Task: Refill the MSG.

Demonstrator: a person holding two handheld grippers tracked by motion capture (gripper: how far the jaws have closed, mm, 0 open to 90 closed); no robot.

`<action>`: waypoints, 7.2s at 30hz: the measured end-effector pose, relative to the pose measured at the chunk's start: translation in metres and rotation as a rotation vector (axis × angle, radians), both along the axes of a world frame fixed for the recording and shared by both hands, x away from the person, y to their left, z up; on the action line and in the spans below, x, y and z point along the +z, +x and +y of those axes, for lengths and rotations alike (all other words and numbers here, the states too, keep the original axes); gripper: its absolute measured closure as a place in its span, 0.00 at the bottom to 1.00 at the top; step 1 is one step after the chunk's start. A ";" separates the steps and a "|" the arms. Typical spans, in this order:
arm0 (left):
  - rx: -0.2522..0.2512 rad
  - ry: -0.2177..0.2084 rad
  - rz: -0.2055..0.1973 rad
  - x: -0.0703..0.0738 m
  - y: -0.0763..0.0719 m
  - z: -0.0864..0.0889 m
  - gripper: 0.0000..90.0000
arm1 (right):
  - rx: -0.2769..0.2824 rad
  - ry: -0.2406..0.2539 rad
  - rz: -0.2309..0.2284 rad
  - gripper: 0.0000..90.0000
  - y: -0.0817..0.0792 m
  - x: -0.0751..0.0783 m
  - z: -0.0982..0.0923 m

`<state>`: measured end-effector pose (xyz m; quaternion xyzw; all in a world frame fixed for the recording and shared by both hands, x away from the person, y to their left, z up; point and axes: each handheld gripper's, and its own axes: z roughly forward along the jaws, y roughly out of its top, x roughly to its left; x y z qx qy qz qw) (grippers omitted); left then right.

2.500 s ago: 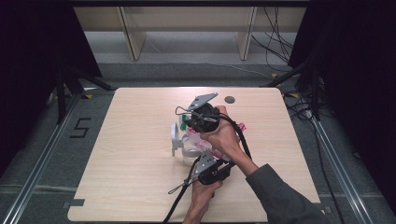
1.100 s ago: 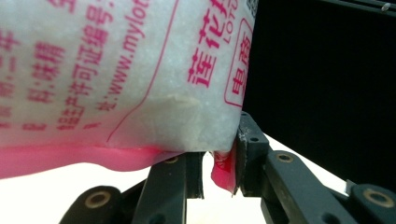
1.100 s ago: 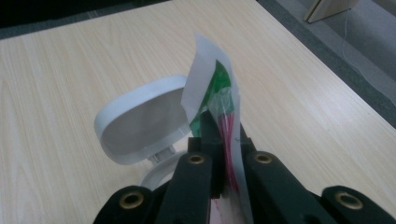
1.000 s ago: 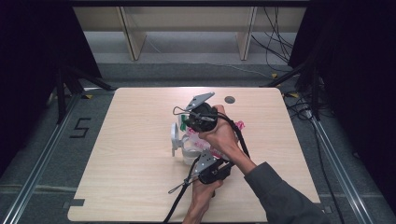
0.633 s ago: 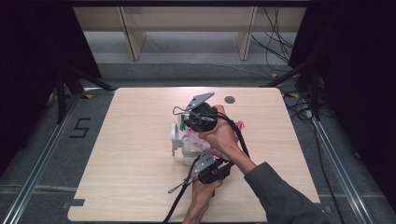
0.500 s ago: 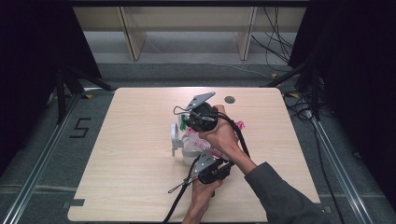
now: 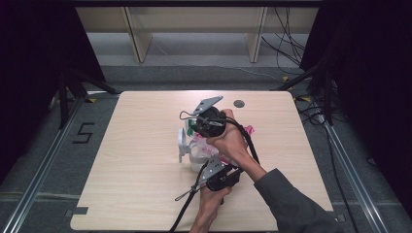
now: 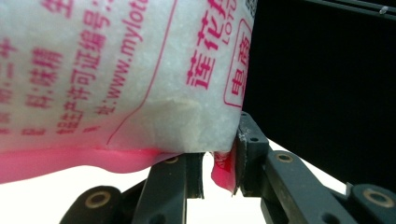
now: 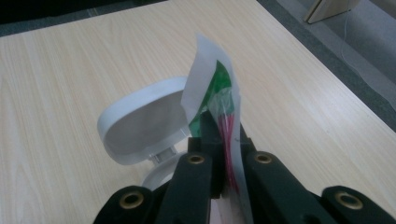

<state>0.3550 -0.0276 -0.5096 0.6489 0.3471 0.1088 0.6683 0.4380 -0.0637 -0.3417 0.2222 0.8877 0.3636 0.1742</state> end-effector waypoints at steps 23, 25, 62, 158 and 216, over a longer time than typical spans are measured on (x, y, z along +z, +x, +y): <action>-0.013 -0.023 -0.005 0.000 0.002 -0.003 0.84 | -0.008 -0.009 0.004 1.00 0.001 0.000 0.000; -0.014 -0.020 -0.004 0.000 0.002 -0.003 0.84 | -0.010 0.000 0.009 1.00 0.001 0.000 -0.002; -0.018 -0.024 -0.005 0.000 0.001 -0.002 0.84 | -0.040 0.005 0.028 1.00 0.002 -0.001 -0.001; -0.026 -0.109 -0.001 0.003 0.000 0.000 0.84 | -0.042 -0.021 0.036 1.00 0.003 -0.001 0.008; -0.026 -0.119 -0.007 0.006 -0.001 0.005 0.84 | -0.019 -0.038 0.025 1.00 0.007 -0.001 0.012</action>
